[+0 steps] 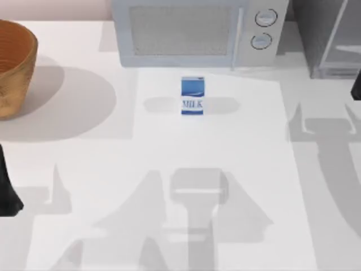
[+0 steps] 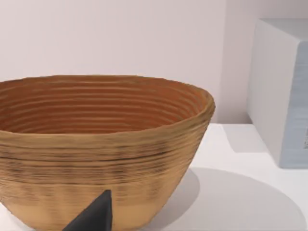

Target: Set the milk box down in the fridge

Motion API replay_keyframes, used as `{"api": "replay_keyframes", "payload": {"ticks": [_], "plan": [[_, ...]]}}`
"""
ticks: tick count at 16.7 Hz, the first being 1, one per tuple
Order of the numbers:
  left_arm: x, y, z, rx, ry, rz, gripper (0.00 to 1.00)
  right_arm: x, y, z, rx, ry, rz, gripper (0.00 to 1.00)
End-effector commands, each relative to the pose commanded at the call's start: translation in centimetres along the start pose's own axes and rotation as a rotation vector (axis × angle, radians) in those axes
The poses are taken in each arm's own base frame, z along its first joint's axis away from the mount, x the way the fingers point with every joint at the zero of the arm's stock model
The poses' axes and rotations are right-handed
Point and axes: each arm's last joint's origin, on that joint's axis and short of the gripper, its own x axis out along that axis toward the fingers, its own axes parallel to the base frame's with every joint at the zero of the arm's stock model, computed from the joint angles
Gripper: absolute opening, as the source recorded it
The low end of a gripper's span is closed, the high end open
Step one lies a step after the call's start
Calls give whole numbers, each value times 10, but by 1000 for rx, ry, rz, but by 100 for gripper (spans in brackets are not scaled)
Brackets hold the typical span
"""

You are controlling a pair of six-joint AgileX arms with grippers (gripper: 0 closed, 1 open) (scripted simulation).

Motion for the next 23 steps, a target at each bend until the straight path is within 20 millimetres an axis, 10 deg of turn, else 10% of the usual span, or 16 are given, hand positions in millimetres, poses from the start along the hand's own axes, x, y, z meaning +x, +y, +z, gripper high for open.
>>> {"api": "replay_keyframes", "payload": {"ticks": [12, 23], "plan": [[0, 0, 0, 0, 0, 0, 100, 92, 105, -33, -10, 33, 31, 100], [0, 0, 0, 0, 0, 0, 100, 131, 213, -145, -16, 48, 30, 100]]}}
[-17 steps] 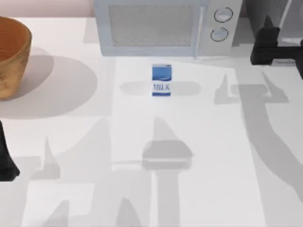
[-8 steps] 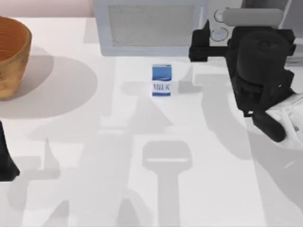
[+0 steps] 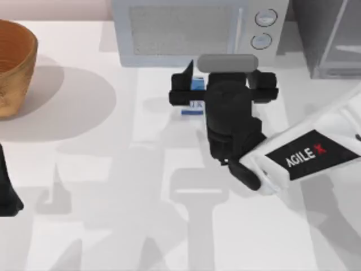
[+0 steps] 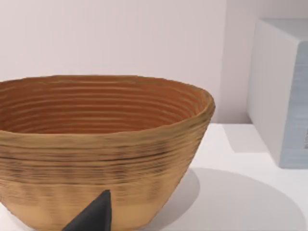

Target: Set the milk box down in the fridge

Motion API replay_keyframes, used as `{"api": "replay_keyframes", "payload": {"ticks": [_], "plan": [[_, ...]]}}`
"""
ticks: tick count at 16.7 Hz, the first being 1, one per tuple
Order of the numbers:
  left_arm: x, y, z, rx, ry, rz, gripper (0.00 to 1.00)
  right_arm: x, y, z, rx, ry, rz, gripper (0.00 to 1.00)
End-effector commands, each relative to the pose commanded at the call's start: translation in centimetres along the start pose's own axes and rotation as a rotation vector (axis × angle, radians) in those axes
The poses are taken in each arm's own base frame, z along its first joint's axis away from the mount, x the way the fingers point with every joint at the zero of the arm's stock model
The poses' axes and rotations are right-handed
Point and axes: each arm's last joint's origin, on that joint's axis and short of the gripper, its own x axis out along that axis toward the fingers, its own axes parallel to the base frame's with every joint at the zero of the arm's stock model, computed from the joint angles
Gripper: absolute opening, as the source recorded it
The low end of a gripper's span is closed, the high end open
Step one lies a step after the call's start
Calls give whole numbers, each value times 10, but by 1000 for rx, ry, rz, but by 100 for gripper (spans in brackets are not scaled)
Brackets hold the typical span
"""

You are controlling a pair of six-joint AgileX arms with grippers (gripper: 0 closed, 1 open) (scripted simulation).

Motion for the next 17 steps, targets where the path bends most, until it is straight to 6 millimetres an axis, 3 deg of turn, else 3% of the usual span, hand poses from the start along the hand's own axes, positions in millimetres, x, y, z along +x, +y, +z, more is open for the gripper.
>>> {"api": "replay_keyframes", "payload": {"ticks": [3, 6, 17], "plan": [[0, 0, 0, 0, 0, 0, 100, 1, 27, -45, -6, 5, -1, 100], [0, 0, 0, 0, 0, 0, 100, -1, 41, -75, -5, 4, -10, 100], [0, 0, 0, 0, 0, 0, 100, 8, 43, -81, 0, 0, -17, 100]]}}
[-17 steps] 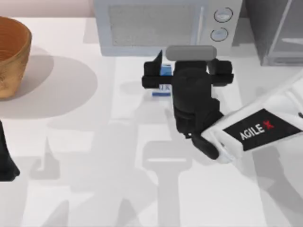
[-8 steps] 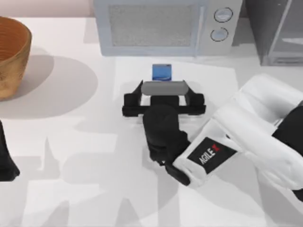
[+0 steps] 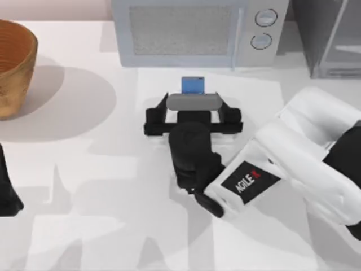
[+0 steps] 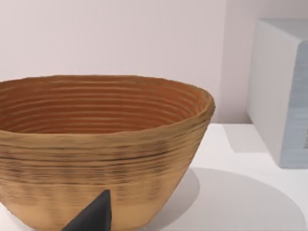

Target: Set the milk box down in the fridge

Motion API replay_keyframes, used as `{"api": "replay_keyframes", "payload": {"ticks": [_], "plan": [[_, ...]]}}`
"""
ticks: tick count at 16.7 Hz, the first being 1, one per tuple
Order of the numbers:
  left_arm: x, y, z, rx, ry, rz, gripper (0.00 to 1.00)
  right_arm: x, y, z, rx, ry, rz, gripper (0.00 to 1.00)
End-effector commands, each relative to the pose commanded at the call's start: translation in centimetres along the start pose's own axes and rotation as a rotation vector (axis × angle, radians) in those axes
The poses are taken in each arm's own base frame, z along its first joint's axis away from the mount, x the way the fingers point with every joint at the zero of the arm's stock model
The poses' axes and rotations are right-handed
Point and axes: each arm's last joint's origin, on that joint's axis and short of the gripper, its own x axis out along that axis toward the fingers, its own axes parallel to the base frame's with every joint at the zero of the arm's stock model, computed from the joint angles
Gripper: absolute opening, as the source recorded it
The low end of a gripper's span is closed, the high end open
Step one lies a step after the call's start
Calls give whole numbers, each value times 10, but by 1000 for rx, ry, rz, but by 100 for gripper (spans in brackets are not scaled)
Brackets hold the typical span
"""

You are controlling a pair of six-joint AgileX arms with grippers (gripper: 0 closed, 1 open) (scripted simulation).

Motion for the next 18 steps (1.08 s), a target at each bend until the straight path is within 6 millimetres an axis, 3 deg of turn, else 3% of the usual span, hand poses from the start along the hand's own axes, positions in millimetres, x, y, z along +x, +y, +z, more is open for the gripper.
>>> {"api": "replay_keyframes", "payload": {"ticks": [6, 11, 18], "plan": [[0, 0, 0, 0, 0, 0, 100, 38, 1, 0, 0, 0, 0, 100], [0, 0, 0, 0, 0, 0, 100, 41, 0, 0, 0, 0, 1, 100], [0, 0, 0, 0, 0, 0, 100, 41, 0, 0, 0, 0, 1, 47]]}}
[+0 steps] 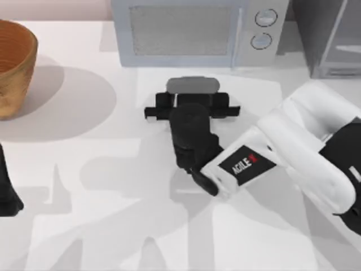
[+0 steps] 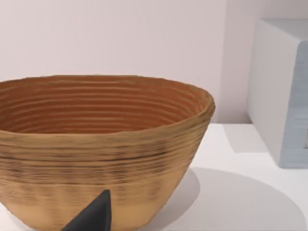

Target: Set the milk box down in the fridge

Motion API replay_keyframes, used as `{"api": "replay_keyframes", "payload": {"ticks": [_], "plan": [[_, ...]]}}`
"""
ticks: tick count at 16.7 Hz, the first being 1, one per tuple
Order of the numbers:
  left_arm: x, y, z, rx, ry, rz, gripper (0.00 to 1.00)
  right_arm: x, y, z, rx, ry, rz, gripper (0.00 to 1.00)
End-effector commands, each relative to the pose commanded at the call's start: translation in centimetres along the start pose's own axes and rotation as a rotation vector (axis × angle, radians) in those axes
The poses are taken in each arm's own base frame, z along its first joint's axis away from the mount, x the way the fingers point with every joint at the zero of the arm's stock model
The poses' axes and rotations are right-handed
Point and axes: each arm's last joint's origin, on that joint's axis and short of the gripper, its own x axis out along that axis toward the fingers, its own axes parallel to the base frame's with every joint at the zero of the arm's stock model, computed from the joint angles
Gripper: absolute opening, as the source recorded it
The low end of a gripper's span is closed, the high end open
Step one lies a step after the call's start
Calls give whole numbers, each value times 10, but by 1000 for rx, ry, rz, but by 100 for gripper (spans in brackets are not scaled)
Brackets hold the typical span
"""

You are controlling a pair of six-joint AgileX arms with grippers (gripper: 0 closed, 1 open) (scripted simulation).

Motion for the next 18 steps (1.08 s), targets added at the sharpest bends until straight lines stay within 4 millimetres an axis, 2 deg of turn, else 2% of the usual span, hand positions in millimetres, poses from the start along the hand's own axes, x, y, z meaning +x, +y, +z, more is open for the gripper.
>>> {"api": "replay_keyframes", "payload": {"ticks": [6, 16, 18], "plan": [[0, 0, 0, 0, 0, 0, 100, 0, 0, 0, 0, 0, 0, 2], [0, 0, 0, 0, 0, 0, 100, -2, 2, 1, 2, 0, 5, 0], [0, 0, 0, 0, 0, 0, 100, -6, 8, 13, 4, 1, 21, 0]]}}
